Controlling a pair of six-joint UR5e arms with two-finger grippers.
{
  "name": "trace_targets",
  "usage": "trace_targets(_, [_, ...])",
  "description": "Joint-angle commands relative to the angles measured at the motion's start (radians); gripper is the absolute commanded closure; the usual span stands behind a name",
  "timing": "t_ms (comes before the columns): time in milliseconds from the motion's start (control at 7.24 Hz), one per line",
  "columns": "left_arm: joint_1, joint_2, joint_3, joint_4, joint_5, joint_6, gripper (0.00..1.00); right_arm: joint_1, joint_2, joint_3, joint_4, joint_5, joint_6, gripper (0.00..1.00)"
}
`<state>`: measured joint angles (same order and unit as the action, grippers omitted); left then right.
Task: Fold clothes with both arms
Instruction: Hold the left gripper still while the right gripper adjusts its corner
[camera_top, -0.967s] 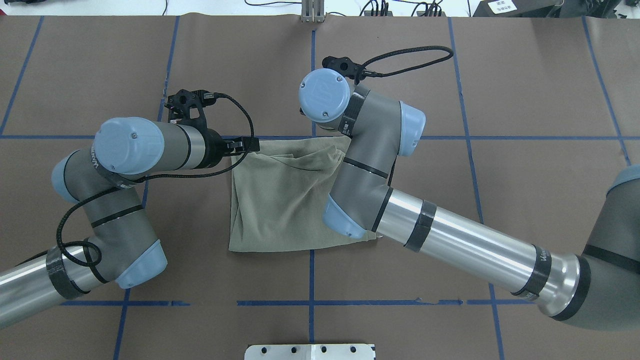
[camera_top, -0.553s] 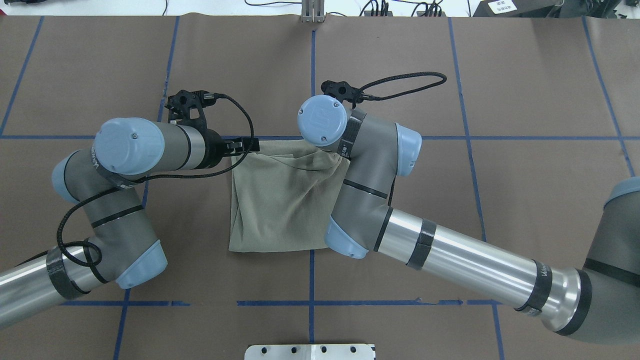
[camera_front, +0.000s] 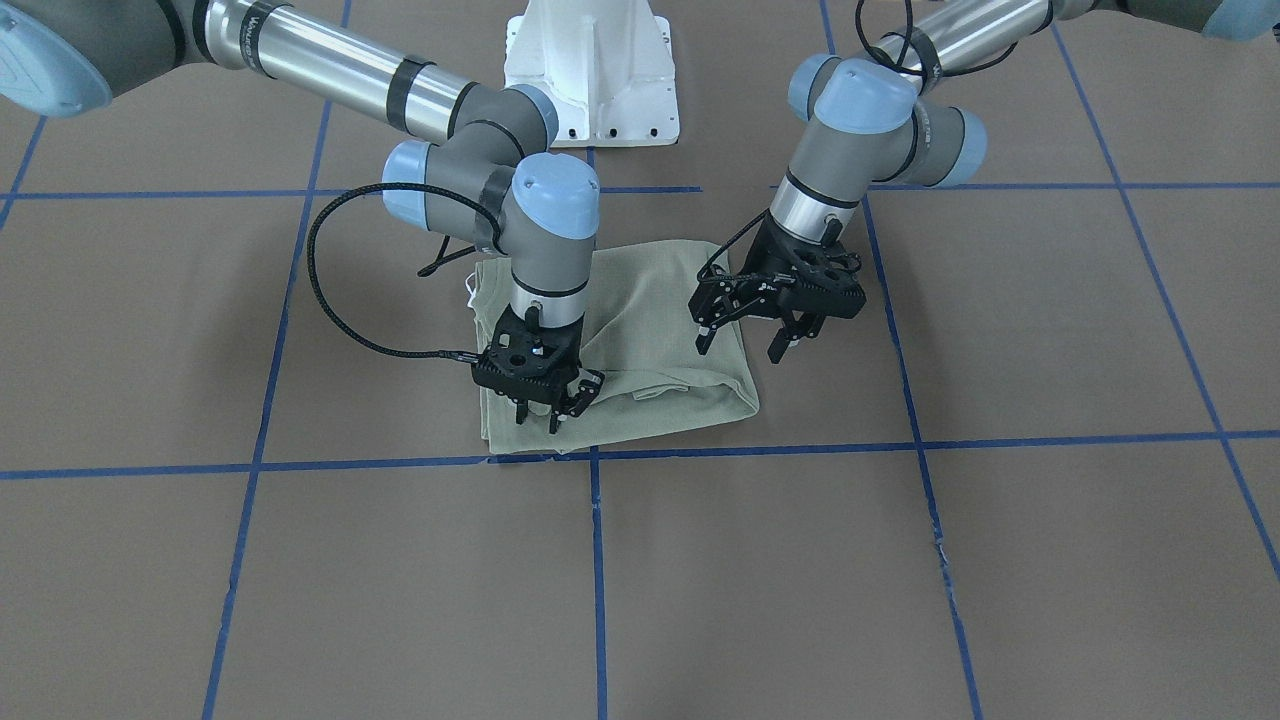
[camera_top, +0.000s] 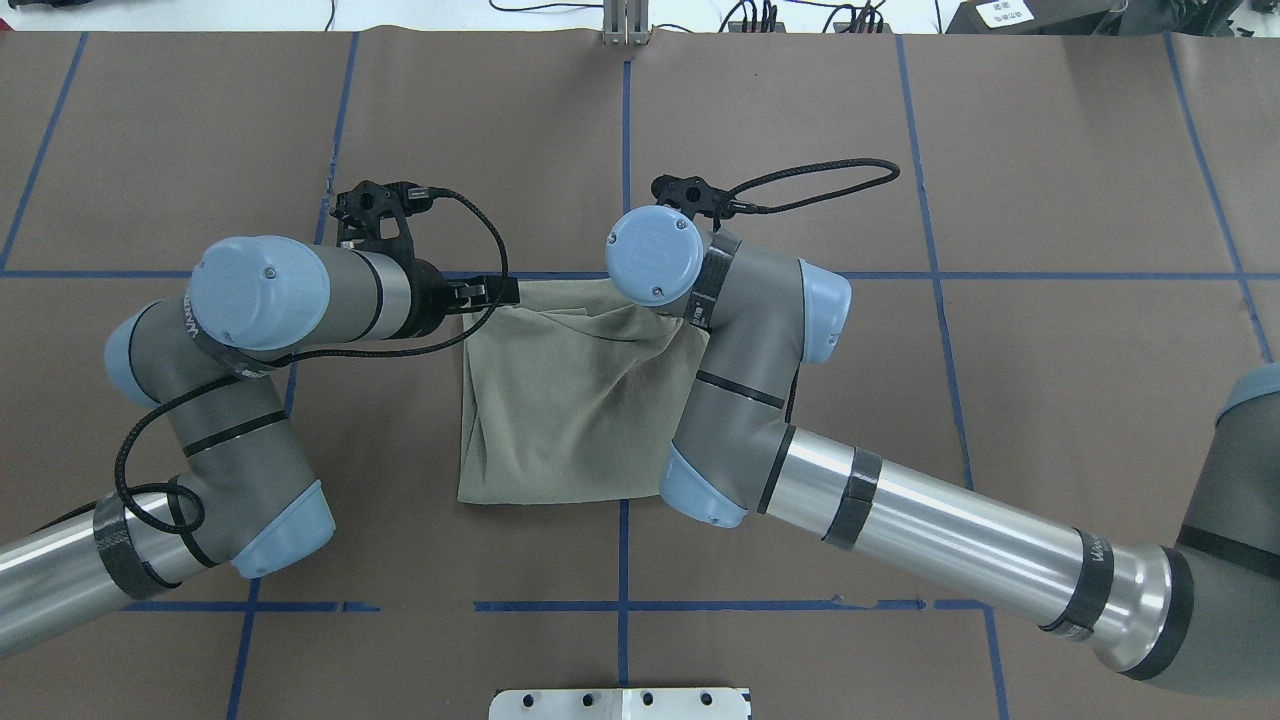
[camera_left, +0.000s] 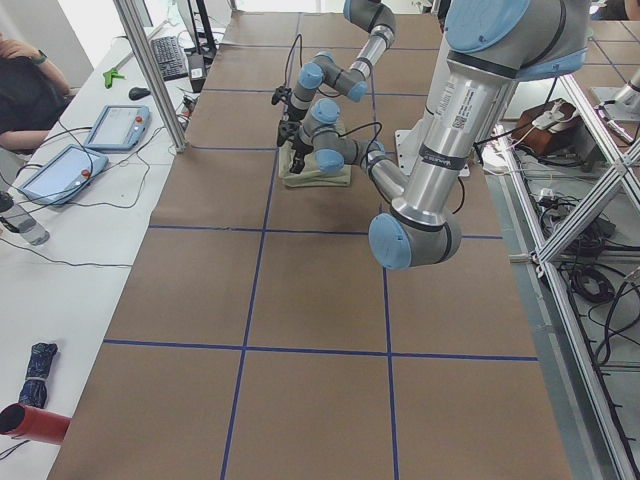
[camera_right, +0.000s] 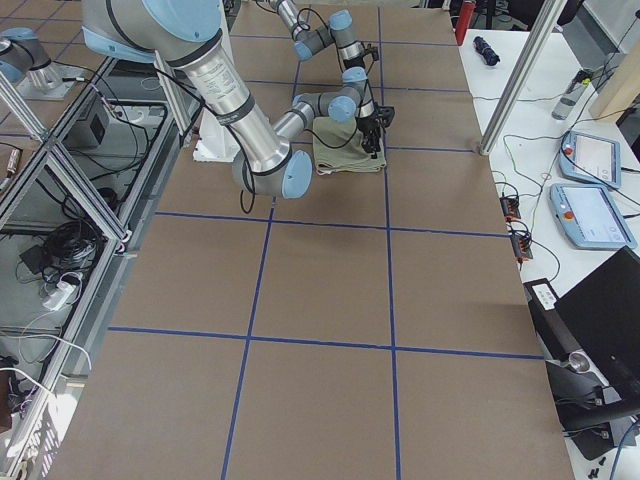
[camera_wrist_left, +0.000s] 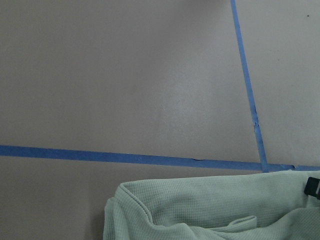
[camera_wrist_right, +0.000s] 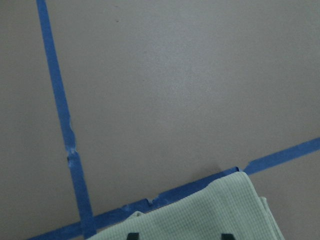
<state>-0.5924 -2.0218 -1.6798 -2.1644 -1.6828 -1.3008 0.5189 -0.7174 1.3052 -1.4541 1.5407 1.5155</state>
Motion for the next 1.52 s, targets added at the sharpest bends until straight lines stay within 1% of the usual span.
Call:
trace_targets(0, [0.0, 0.0, 0.0, 0.0, 0.0, 0.0, 0.0, -0.007, -0.002, 0.003, 0.0, -0.001, 0.0, 0.55])
trace_targets(138, [0.0, 0.0, 0.0, 0.0, 0.0, 0.0, 0.0, -0.008, -0.002, 0.011, -0.002, -0.001, 0.0, 0.55])
trace_targets(415, [0.0, 0.0, 0.002, 0.0, 0.002, 0.0, 0.0, -0.014, -0.002, 0.035, -0.041, -0.002, 0.0, 0.55])
trace_targets(553, [0.0, 0.0, 0.002, 0.0, 0.002, -0.002, 0.0, -0.017, -0.002, 0.04, -0.054, -0.002, 0.002, 0.59])
trace_targets(691, [0.0, 0.0, 0.002, 0.0, 0.002, -0.002, 0.0, -0.019, -0.002, 0.04, -0.054, -0.002, 0.002, 0.82])
trace_targets(829, [0.0, 0.0, 0.002, 0.0, 0.002, -0.002, 0.0, -0.019, -0.002, 0.04, -0.054, -0.002, 0.002, 1.0])
trace_targets(1105, [0.002, 0.0, 0.0, 0.0, 0.002, 0.0, 0.0, -0.019, -0.008, 0.043, -0.054, -0.002, 0.0, 1.0])
trace_targets(1382, [0.002, 0.0, 0.002, 0.0, 0.002, 0.0, 0.0, 0.012, -0.013, 0.036, -0.057, -0.002, -0.008, 1.0])
